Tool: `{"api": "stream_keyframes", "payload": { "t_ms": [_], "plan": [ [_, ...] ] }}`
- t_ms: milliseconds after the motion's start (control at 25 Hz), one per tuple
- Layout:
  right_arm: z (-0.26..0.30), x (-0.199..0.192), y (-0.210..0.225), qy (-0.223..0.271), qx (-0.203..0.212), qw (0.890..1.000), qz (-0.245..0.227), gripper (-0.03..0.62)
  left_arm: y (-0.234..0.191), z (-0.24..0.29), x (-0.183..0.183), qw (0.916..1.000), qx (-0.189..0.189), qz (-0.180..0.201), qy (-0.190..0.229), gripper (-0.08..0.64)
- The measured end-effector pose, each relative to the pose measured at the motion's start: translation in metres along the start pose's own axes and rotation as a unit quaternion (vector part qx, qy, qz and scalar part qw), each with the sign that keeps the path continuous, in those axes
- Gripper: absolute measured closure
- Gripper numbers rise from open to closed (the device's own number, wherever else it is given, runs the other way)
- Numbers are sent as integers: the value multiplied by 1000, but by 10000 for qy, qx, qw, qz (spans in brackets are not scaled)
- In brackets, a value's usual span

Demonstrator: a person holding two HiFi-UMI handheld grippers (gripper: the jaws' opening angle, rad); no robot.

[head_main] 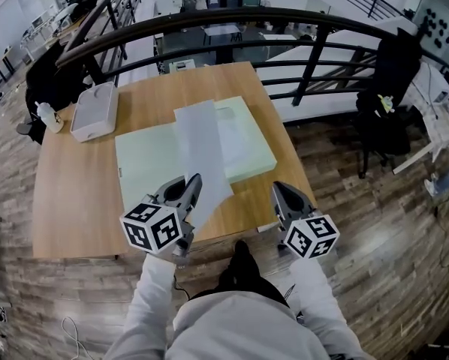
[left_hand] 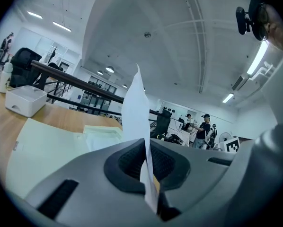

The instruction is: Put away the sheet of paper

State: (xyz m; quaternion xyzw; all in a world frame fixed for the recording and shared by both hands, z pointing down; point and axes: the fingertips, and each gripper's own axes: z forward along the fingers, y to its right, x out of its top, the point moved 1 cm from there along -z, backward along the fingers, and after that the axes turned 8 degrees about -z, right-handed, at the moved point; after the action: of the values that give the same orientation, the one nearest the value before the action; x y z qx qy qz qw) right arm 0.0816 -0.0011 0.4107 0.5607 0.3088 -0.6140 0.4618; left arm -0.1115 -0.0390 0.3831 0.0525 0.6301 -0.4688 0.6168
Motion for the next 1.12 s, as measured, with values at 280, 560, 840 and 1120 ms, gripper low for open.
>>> {"api": "stream_keyframes", "payload": {
  "t_ms": [280, 560, 840, 1120],
  "plan": [
    [38, 8, 25, -43, 155, 9999, 25, 565, -12, 37, 33, 9999, -21, 20, 133, 543],
    [72, 19, 49, -57, 298, 9995, 28, 565, -19, 72, 61, 9997, -35, 174, 156, 543],
    [101, 24, 68, -111, 424, 9990, 14, 565, -34, 103, 75, 9997, 77, 214, 124, 543],
    [125, 18, 79, -244, 532, 9982, 90, 565, -49, 131, 70, 10000, 65, 16, -21, 543]
  ]
}}
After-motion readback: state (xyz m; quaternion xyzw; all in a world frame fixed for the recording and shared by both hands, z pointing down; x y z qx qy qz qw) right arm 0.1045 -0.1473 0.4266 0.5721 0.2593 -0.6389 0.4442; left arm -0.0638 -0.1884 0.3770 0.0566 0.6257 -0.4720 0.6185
